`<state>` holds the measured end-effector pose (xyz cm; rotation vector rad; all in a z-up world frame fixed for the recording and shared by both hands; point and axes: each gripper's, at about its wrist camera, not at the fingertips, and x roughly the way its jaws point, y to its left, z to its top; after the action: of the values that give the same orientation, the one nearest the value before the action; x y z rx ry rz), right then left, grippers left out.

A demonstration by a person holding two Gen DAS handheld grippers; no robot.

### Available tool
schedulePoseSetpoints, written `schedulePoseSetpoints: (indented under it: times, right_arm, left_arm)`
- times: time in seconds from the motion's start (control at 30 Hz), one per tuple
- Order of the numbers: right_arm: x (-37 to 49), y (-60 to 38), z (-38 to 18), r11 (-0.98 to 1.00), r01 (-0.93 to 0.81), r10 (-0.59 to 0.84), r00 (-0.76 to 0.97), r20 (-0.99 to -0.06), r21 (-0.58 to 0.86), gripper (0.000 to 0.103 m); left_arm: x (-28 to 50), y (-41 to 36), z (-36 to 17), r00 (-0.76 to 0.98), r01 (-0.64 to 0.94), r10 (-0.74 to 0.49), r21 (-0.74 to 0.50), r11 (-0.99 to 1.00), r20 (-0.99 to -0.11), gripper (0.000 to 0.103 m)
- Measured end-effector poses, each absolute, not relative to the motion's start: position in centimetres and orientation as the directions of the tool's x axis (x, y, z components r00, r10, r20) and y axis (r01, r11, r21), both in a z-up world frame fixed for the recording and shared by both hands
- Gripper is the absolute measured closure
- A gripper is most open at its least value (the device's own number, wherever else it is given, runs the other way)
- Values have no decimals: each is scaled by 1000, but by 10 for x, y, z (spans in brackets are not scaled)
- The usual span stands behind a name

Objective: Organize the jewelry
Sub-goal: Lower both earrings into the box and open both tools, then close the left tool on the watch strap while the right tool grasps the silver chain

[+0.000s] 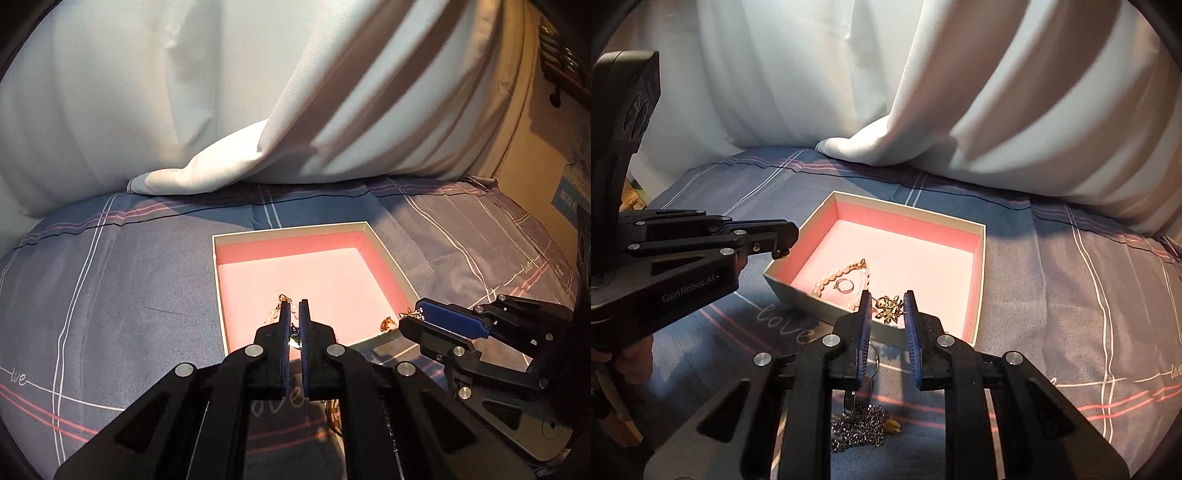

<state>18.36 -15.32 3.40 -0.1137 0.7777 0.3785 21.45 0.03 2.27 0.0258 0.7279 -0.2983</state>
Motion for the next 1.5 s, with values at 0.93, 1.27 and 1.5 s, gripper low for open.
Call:
schedulePoseSetpoints:
  times: [0.93, 1.27, 1.5]
  right_arm:
    - [242, -146, 19, 933, -359, 251, 613, -750, 19, 83]
    - [162, -169, -11, 937, -344, 268, 586, -764, 65, 57]
    - [104, -176, -36, 939, -333, 276, 595, -755, 80, 57]
  left_arm:
    - [268, -2, 11, 646, 215, -246, -137, 967, -723, 94]
    - [199, 6, -22, 605, 239, -294, -184, 954, -740, 46]
    - [163, -11, -68, 524, 280, -303, -175, 944, -796, 46]
